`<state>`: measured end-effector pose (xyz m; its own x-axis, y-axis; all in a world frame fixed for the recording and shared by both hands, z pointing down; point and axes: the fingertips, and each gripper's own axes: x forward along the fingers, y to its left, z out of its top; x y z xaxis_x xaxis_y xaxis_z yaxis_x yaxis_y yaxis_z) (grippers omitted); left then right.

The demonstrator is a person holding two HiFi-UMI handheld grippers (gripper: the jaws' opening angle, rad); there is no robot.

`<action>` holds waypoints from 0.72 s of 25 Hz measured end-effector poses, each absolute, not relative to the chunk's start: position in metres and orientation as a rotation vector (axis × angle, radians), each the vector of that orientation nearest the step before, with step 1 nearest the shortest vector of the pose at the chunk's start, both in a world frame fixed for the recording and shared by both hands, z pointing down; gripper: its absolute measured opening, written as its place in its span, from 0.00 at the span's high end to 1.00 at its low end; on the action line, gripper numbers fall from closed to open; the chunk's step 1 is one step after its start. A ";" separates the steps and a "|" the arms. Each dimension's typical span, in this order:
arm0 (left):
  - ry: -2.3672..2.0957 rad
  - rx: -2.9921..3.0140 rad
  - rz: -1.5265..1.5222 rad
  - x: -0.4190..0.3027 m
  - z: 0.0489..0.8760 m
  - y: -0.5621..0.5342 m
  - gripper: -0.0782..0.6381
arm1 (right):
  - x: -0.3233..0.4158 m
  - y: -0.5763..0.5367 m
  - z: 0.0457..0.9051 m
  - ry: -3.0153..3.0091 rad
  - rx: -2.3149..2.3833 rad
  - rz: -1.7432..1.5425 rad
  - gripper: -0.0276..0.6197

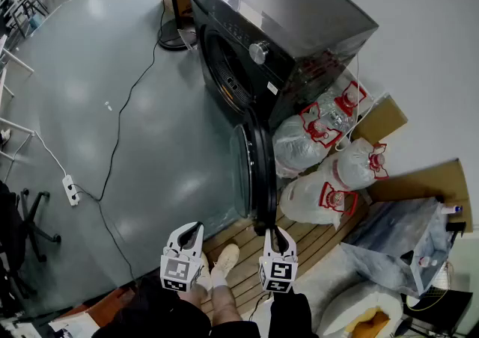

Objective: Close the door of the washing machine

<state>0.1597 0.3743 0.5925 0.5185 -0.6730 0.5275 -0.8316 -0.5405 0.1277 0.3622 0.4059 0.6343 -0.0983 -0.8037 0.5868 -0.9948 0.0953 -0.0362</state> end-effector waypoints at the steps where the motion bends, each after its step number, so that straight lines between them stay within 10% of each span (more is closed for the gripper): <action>1: -1.245 2.397 0.599 0.160 0.592 0.374 0.86 | 0.362 0.405 0.634 -1.962 1.760 0.609 0.85; 18: -1.316 2.357 0.596 0.149 0.594 0.380 0.86 | 0.358 0.406 0.633 -2.010 1.720 0.613 0.85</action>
<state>0.1487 0.3798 0.5936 0.4731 -0.7038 0.5299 -0.8625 -0.4926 0.1158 0.3581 0.4063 0.6333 -0.1443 -0.8025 0.5790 -0.9890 0.1365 -0.0574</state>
